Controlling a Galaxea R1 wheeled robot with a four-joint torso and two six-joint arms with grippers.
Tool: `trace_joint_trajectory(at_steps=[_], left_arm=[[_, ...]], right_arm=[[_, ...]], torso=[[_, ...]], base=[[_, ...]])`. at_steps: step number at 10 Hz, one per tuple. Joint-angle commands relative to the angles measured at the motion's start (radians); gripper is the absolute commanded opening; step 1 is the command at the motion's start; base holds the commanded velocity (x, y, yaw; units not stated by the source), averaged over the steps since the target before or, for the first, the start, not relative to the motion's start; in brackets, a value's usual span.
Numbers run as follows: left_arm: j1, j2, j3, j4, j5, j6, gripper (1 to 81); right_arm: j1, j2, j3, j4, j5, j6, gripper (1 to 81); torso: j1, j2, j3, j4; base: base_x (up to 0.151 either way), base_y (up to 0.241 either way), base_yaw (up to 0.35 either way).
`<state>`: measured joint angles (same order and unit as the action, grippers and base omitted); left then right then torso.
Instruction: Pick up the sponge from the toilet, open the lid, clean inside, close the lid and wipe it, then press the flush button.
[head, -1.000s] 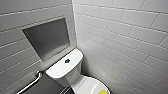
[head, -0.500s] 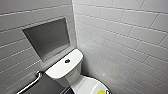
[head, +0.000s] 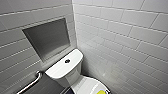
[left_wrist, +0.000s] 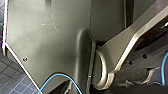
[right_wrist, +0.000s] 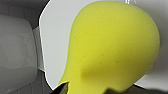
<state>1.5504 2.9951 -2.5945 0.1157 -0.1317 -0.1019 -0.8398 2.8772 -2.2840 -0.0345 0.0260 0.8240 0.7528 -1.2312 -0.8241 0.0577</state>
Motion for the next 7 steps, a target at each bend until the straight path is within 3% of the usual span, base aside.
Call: trace_joint_trajectory(at_steps=[1, 4, 5, 6, 7], left_arm=[[0.018, 0.001, 0.005, -0.004, 0.069, 0.004, 81.1], [0.023, 0.001, 0.005, -0.004, 0.069, 0.004, 81.1], [0.023, -0.001, 0.005, -0.013, 0.069, 0.002, 81.1], [0.023, 0.001, 0.005, -0.015, 0.069, 0.002, 81.1], [0.024, 0.003, 0.005, -0.013, 0.069, 0.004, 81.1]], right_arm=[[0.081, 0.029, -0.018, -0.001, -0.027, 0.009, 81.1], [0.070, 0.059, -0.073, -0.002, -0.026, -0.003, 81.1], [0.070, 0.064, -0.086, -0.002, -0.024, -0.005, 81.1], [0.070, 0.066, -0.092, -0.002, -0.017, -0.003, 81.1], [0.072, 0.063, -0.098, -0.002, 0.012, -0.003, 81.1]], torso=[[0.000, 0.000, 0.000, 0.000], [0.000, 0.000, 0.000, 0.000], [0.000, 0.000, -0.033, 0.000], [0.000, 0.000, -0.094, 0.000], [0.000, 0.000, -0.102, 0.000]], base=[[0.000, 0.000, 0.000], [0.000, 0.000, 0.000], [0.000, 0.000, 0.000], [0.000, 0.000, 0.000], [0.000, 0.000, 0.000]])
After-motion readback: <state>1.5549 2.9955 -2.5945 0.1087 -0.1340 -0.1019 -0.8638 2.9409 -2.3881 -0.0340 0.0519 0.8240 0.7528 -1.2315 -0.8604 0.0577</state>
